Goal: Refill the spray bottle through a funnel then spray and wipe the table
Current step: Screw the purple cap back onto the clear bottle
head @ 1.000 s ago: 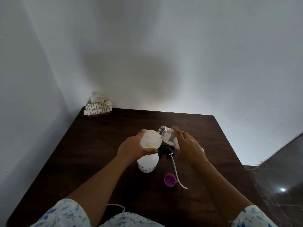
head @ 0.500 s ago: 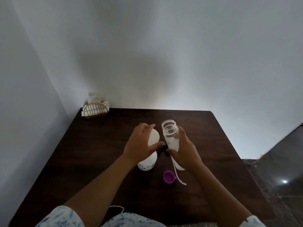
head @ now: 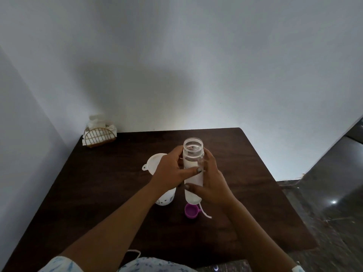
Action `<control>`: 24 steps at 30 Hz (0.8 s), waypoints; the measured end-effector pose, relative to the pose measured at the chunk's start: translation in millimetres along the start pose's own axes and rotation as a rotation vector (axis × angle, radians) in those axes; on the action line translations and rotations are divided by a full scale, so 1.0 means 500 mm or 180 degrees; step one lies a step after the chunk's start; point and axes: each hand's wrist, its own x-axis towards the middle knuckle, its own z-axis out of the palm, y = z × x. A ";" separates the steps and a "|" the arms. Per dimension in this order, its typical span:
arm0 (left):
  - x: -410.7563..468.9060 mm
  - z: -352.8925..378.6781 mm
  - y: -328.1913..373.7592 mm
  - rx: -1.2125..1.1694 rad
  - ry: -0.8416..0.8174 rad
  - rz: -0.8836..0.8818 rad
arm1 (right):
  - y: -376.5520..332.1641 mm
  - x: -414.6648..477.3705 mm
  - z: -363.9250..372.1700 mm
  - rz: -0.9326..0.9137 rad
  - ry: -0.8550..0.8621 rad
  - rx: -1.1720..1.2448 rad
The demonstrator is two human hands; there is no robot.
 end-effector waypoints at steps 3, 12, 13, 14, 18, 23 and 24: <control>-0.001 0.001 0.006 0.0028 0.0084 -0.0005 | 0.063 -0.020 -0.014 0.0514 0.0097 0.0538; -0.008 -0.012 0.015 -0.0079 0.0001 -0.0125 | 0.189 -0.019 0.067 0.0958 -0.1049 -0.2079; -0.011 -0.013 0.015 -0.0018 -0.0025 -0.0111 | 0.195 -0.017 0.075 0.0896 -0.1254 -0.2223; -0.013 -0.014 0.015 0.0032 -0.0035 -0.0101 | 0.199 -0.017 0.083 0.0811 -0.1487 -0.2444; -0.021 -0.019 0.017 0.0010 0.0062 -0.0106 | 0.205 -0.024 0.105 0.0557 -0.1683 -0.3024; -0.029 -0.016 0.035 0.0057 -0.0004 -0.0018 | 0.201 -0.033 0.113 0.0479 -0.1498 -0.2861; -0.031 -0.015 0.038 0.0095 -0.0022 -0.0002 | 0.200 -0.034 0.117 0.0455 -0.1567 -0.2839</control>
